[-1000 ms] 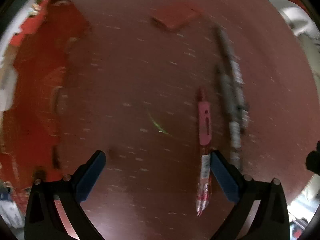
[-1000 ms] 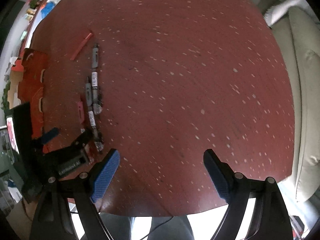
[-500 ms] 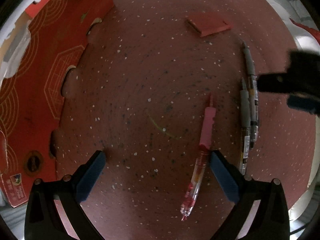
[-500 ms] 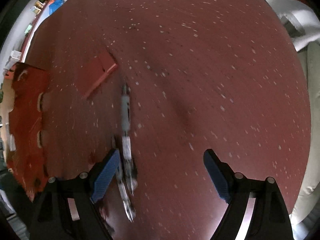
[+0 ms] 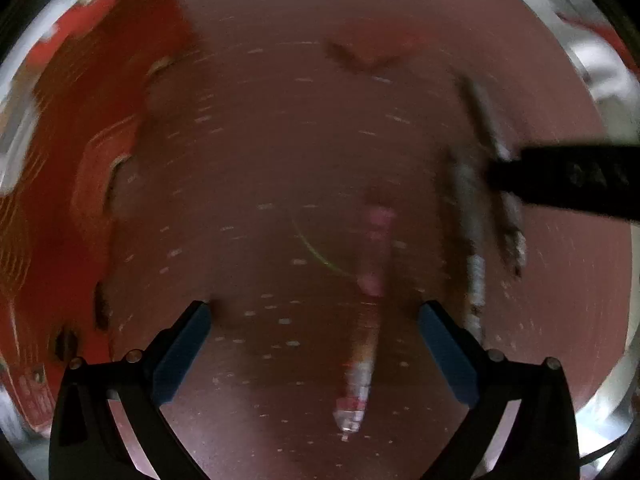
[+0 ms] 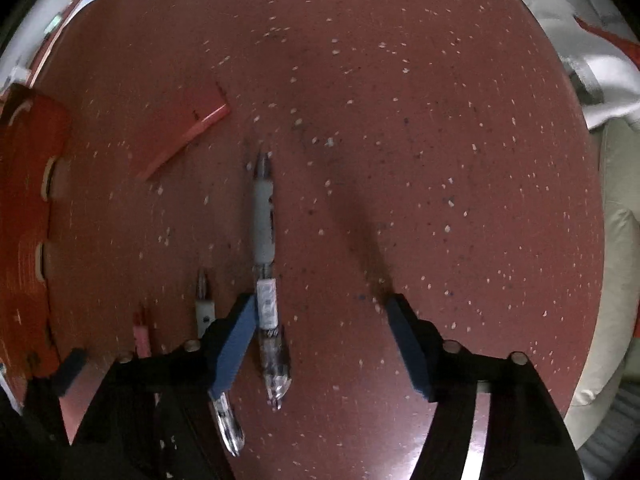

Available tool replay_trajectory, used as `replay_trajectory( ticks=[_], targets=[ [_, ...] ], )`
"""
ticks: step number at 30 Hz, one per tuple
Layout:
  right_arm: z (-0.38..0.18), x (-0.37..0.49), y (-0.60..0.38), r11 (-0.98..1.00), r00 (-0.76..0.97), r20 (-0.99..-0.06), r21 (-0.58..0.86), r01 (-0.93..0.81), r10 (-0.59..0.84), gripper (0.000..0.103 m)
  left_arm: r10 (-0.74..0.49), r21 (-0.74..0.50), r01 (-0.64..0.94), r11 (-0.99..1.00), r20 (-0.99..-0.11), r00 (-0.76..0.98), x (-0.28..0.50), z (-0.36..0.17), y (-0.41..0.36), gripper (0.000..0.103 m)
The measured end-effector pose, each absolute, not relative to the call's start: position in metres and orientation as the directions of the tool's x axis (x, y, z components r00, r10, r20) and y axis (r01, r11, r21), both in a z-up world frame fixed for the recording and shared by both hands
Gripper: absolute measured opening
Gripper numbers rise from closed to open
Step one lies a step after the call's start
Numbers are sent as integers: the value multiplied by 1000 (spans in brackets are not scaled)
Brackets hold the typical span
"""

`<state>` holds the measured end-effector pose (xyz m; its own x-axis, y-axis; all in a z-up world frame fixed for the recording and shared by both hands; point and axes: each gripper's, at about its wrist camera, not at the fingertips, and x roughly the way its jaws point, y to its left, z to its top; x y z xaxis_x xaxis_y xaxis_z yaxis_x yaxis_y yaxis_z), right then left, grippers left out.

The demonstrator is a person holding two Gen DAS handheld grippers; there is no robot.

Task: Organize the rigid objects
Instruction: 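Grasp the pink pen with the left tool while the right tool grasps the grey pen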

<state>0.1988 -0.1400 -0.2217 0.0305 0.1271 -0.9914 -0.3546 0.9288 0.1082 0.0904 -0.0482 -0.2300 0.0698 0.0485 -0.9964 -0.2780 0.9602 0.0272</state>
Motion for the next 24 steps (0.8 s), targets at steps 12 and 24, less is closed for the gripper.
replay_trajectory(
  ticks=[12, 24],
  targets=[
    [-214, 188, -99, 850, 32, -991, 94, -519, 130, 37, 27, 5, -274, 962, -997, 76, 91, -231, -57, 103],
    [-192, 173, -146, 816, -78, -964, 257, -517, 255, 11, -69, -68, -281, 957, -998, 4, 93, -217, -45, 10]
  ],
)
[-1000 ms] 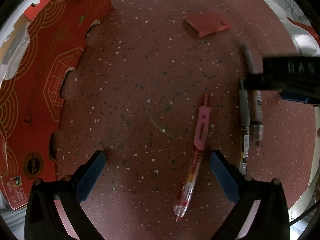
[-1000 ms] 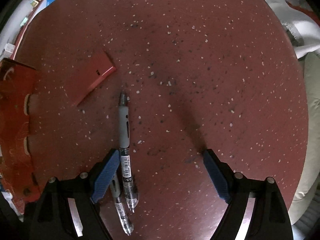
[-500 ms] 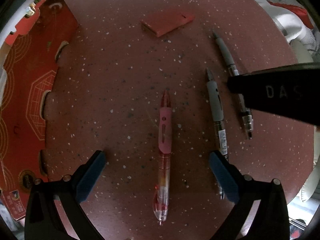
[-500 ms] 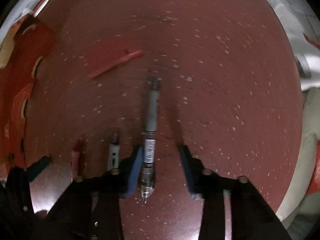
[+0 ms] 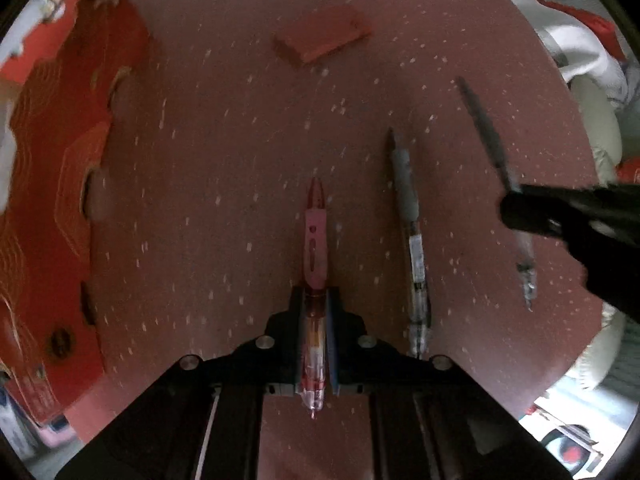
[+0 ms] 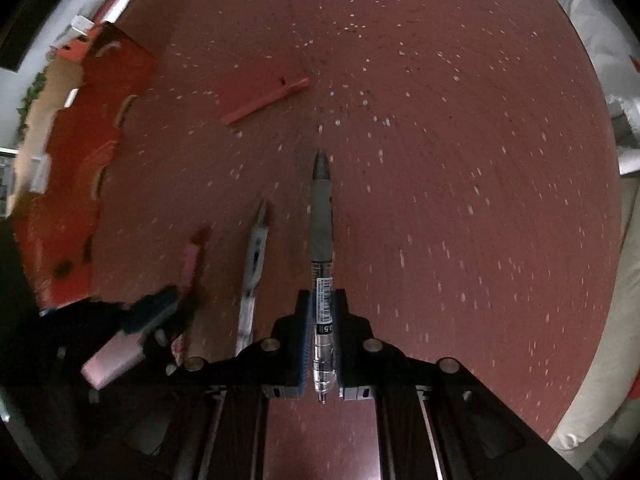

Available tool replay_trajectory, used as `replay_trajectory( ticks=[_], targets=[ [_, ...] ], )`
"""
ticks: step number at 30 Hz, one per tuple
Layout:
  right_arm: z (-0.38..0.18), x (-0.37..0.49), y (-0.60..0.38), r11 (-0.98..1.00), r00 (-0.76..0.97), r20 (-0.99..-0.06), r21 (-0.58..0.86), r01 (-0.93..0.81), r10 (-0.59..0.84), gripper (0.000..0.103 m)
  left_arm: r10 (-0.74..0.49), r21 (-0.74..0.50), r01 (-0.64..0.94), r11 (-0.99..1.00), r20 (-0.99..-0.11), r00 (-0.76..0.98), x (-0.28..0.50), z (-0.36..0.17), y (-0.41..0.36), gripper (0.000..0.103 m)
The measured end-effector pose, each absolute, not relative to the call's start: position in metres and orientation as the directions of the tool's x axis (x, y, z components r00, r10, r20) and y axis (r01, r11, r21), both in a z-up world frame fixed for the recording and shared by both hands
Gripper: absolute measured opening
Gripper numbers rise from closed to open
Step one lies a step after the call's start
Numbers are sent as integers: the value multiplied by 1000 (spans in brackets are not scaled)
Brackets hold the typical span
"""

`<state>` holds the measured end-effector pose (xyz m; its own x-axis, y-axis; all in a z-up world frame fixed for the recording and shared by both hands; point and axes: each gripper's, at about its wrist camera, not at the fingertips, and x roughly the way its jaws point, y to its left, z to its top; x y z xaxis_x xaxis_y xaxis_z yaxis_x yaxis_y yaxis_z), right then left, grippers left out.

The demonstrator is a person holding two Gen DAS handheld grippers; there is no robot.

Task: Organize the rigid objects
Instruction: 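Grasp the pink pen with the left tool while the right tool grasps the grey pen, then carry the pink pen and grey pen over the cardboard box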

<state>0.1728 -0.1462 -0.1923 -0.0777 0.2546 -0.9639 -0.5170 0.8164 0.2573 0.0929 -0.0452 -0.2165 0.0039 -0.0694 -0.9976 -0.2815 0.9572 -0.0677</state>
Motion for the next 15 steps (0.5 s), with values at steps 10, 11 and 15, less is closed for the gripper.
replay_trajectory(
  ticks=[10, 11, 15],
  targets=[
    [-170, 139, -189, 802, -146, -934, 356, -480, 327, 11, -85, -91, -214, 973, -996, 38, 61, -161, -62, 10],
    [-164, 131, -192, 799, -150, -932, 359, -483, 329, 11, -82, -89, -208, 974, -996, 42, 59, -156, -64, 10],
    [-156, 115, -203, 790, -155, -930, 366, -493, 334, 11, -82, -93, -194, 977, -994, 66, 52, -135, -72, 10]
  ],
)
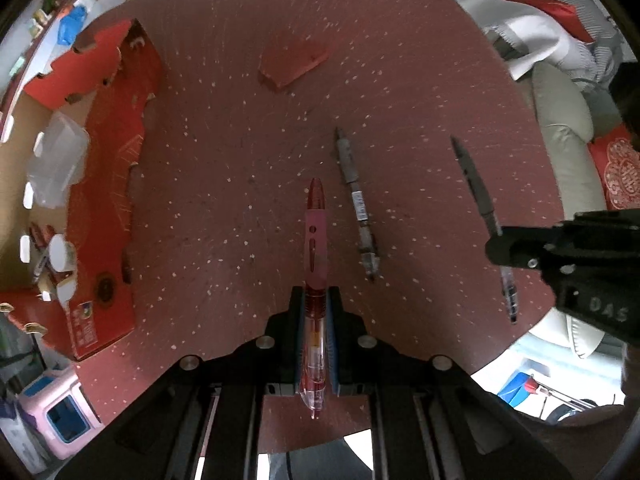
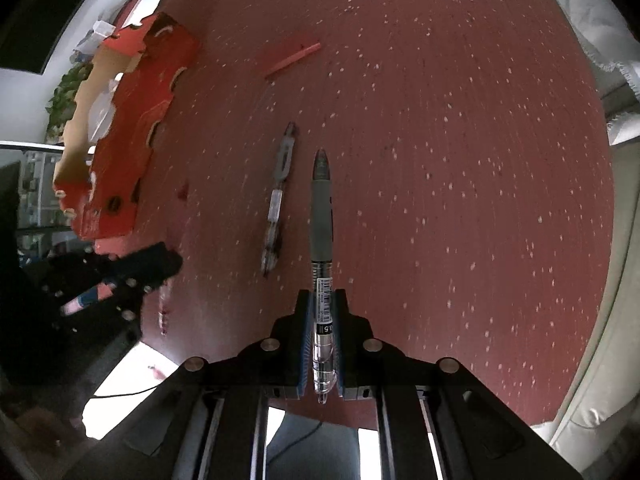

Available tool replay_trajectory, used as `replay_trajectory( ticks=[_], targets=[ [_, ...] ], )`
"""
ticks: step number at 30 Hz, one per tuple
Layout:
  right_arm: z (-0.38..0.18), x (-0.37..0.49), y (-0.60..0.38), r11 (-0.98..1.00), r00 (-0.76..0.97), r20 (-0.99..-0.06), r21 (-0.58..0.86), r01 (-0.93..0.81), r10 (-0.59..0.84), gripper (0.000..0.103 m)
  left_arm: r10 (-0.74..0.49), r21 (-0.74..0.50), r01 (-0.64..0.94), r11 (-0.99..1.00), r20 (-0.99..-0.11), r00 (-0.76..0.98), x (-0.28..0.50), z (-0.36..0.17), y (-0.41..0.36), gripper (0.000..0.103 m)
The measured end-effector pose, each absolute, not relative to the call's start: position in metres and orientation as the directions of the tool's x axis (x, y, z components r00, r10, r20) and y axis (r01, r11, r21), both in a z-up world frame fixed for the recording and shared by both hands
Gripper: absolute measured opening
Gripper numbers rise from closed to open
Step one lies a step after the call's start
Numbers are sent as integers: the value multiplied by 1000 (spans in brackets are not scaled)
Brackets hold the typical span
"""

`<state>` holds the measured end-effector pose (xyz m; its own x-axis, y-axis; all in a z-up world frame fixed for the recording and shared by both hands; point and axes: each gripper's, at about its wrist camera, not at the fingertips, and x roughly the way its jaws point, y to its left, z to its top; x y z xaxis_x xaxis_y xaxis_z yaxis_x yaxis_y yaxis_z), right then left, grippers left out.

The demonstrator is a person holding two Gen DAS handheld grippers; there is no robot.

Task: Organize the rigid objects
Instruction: 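Carry the pink pen and grey pen over the cardboard box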

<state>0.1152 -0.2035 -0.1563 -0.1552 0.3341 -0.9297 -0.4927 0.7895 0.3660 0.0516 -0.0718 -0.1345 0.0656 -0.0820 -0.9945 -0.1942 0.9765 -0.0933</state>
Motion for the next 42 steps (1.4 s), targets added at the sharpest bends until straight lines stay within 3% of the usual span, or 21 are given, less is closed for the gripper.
replay_trajectory(
  ticks=[22, 42],
  targets=[
    [-112, 108, -199, 718, -113, -913, 380, -582, 392, 11, 29, -22, -298, 954, -986, 166, 27, -91, -37, 10],
    [-100, 87, -174, 809, -37, -933, 328, -488, 357, 11, -37, -85, -209, 974, -974, 223, 10, -87, 15, 10]
  ],
)
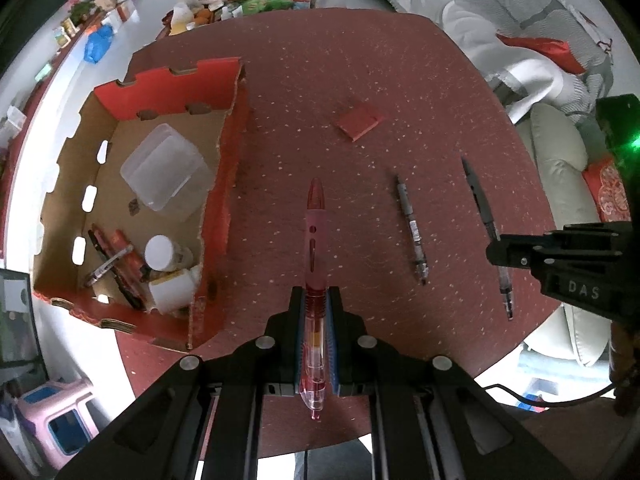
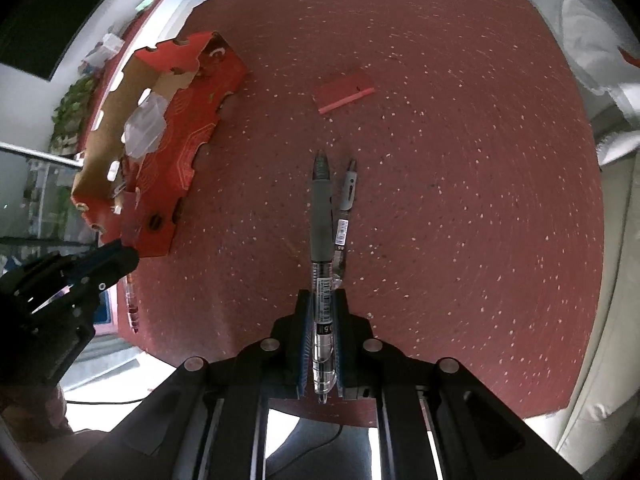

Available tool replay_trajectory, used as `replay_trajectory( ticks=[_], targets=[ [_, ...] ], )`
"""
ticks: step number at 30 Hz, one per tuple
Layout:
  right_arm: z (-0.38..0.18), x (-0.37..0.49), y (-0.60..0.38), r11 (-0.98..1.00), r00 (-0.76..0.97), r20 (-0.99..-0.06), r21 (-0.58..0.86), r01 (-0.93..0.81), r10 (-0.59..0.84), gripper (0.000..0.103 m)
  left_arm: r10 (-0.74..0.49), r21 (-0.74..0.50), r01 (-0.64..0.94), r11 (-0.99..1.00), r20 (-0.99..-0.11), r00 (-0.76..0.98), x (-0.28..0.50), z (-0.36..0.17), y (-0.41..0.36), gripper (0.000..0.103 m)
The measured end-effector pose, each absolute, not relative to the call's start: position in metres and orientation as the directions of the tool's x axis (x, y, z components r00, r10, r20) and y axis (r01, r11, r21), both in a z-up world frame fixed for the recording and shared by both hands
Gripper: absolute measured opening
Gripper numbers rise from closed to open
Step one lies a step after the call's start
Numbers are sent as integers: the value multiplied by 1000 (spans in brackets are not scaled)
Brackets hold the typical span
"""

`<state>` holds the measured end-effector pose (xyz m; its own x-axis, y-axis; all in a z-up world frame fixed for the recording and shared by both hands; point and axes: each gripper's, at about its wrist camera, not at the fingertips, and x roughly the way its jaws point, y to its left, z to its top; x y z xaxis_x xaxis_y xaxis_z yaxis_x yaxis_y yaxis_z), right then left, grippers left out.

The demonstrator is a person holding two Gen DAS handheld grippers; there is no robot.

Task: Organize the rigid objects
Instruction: 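Carry the pink pen and grey pen over the cardboard box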

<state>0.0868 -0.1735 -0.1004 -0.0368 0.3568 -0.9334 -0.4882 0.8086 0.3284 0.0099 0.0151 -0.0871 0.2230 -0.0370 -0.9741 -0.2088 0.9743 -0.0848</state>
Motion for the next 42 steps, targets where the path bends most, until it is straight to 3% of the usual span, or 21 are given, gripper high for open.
replay_trajectory(
  ticks=[10, 32, 42],
  targets=[
    [-76, 63, -131, 839, 11, -940, 300, -453, 342, 11, -35, -98, -239, 966, -966, 257, -13, -83, 72, 10],
    [-35, 29, 11, 695, -5, -935, 267, -667, 355, 11, 61, -104, -530, 842, -956, 286, -71, -88, 199, 10],
    [-31, 24, 87, 609, -32, -920, 284, -741, 391, 11, 95, -96, -588, 803, -954, 285, -60, -91, 243, 10]
  ],
)
